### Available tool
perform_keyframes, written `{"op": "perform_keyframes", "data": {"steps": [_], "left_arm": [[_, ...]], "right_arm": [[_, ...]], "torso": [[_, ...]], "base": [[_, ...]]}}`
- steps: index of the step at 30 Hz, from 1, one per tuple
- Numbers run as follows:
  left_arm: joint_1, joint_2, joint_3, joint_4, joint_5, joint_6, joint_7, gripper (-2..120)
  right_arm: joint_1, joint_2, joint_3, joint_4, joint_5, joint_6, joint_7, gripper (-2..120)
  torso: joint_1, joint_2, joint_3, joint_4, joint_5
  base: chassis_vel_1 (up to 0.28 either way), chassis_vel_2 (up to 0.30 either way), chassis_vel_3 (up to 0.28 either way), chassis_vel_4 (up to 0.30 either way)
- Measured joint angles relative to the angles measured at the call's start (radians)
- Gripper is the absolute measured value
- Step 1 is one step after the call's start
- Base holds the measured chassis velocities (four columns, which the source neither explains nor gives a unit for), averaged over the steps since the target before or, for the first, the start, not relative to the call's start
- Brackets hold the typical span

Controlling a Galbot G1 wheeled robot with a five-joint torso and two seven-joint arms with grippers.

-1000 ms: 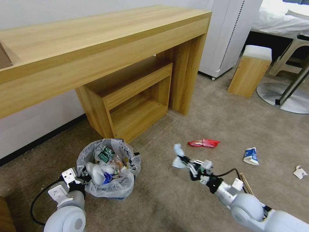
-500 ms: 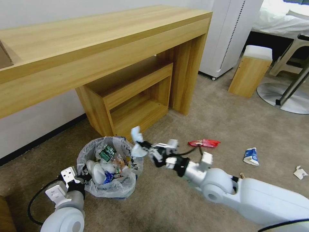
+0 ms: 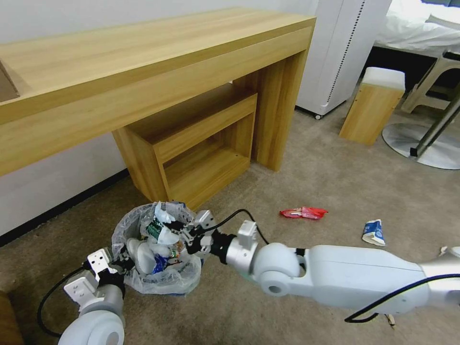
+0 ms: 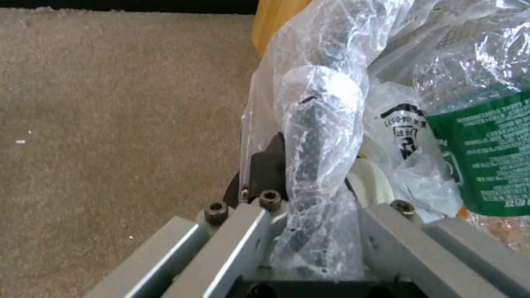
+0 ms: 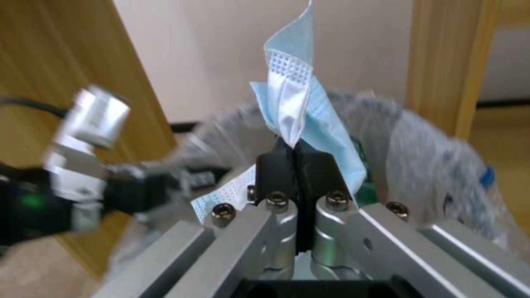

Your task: Pick up the trash bin and place the garbage on the floor into it.

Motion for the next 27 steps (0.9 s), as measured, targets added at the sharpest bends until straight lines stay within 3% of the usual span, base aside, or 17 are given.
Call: {"op": "perform_keyframes", "data": {"steps": [16,27], "left_arm": [[-0.002,-0.003,-0.006,0.000,-0.003,-0.004,0.002,1],[-0.013,0.000,-0.006,0.018,-0.013,-0.008,0.002,1]], "right_arm": [[0.003,0.169,-0.072,-0.126,0.027,-0.052,0.060,0],[-0.014,0.224,-0.087,-0.168,0.044,-0.135,0.155,0]], "torso": [[0.000,0.000,0.000,0.0001,0.0001],[0.000,0.000,0.000,0.0000,0.0000]], "base": [[0.000,0.000,0.000,0.000],[0.000,0.000,0.000,0.000]]}}
